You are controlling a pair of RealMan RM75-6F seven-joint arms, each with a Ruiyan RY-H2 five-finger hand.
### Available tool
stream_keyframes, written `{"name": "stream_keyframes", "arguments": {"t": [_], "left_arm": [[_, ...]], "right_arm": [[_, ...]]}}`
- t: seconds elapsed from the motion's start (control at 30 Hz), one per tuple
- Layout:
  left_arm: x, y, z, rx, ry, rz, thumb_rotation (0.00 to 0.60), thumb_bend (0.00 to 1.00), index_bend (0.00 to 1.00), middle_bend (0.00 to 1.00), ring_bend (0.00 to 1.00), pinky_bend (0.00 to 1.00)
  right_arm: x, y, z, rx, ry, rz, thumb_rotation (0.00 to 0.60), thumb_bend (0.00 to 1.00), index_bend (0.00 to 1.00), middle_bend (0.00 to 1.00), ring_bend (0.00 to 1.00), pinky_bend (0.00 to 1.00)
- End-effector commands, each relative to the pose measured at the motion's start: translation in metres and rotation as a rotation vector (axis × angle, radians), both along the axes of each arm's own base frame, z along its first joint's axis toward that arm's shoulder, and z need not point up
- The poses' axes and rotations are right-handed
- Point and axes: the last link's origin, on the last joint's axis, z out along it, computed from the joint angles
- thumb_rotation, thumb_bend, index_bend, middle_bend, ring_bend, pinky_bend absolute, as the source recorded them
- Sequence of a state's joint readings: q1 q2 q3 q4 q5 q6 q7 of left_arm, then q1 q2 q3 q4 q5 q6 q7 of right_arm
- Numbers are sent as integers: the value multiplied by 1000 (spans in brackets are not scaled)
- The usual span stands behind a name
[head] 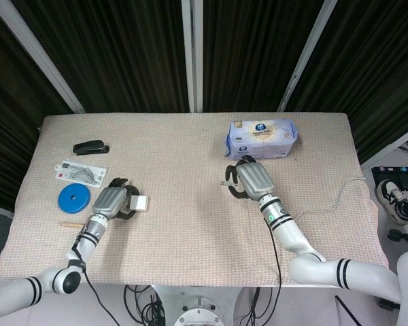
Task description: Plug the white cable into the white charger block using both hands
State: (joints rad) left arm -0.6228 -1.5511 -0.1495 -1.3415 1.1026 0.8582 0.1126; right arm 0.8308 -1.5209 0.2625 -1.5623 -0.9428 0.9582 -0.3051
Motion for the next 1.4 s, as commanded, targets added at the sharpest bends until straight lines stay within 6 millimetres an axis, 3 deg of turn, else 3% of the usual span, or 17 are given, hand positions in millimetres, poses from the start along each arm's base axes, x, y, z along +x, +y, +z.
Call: {"name": "stream_keyframes", "arguments": {"t": [0.03, 0.17, 0.37, 0.77, 1.1, 1.4], "left_arm": [[0, 2, -2, 17, -38, 8, 600, 386, 459, 405, 149, 104], [-3, 3, -5, 15, -65, 11, 600, 444, 533, 499, 239, 160], [4, 4, 2, 46, -163, -9, 600, 478, 567, 531, 261, 171], [56, 18, 15, 77, -184, -144, 600, 478, 567, 535, 261, 171], [77, 21, 18, 58, -134, -154, 600, 475, 567, 535, 261, 167], [87, 17, 26, 39, -150, -149, 600, 475, 568, 535, 261, 166]], "right_arm": [[-2, 1, 0, 3, -1, -6, 600, 377, 620, 584, 311, 164], [-6, 2, -1, 11, -2, -19, 600, 377, 620, 585, 311, 164], [-5, 5, 2, 31, -20, -20, 600, 377, 621, 586, 311, 165], [40, 10, -23, 145, -49, 8, 600, 377, 625, 588, 311, 165], [72, 5, -47, 139, -32, 9, 600, 377, 625, 587, 311, 165], [82, 1, -62, 135, -39, -1, 600, 377, 625, 587, 311, 165]]}}
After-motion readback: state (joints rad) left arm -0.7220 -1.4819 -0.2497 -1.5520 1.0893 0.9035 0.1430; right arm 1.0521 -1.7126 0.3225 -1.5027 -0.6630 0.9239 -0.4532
